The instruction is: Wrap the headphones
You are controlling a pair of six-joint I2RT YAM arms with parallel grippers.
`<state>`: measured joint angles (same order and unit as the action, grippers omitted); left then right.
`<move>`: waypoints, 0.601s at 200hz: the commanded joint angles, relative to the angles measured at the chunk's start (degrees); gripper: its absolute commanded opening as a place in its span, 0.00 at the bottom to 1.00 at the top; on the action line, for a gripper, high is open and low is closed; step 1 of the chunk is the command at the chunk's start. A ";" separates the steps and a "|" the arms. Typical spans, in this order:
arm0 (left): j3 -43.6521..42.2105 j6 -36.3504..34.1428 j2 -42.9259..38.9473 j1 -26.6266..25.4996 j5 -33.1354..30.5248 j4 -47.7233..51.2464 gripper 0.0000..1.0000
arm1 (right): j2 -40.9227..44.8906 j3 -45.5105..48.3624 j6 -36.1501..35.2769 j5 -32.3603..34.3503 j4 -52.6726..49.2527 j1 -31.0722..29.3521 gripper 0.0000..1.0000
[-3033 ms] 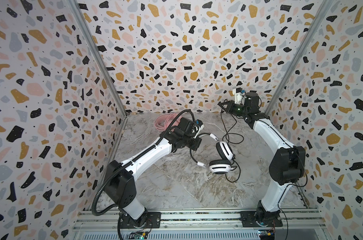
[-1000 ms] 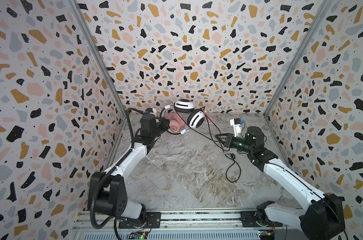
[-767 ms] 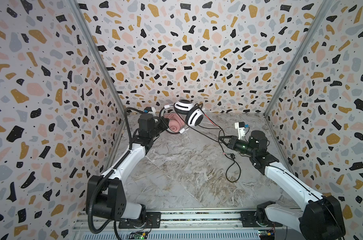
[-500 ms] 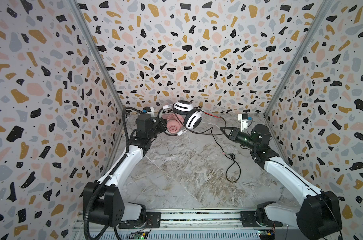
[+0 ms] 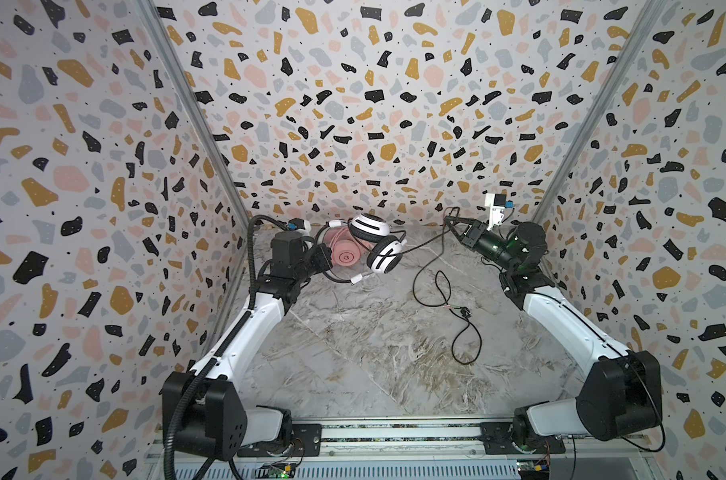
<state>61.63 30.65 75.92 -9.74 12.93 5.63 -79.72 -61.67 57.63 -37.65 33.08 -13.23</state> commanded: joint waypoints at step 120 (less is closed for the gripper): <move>3.66 12.40 -0.07 0.50 8.06 -19.28 0.00 | 7.38 14.11 -4.16 1.37 -6.48 -7.95 0.05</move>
<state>60.49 38.85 76.42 -9.52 13.58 -4.36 -71.90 -48.38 54.87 -37.04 26.46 -22.74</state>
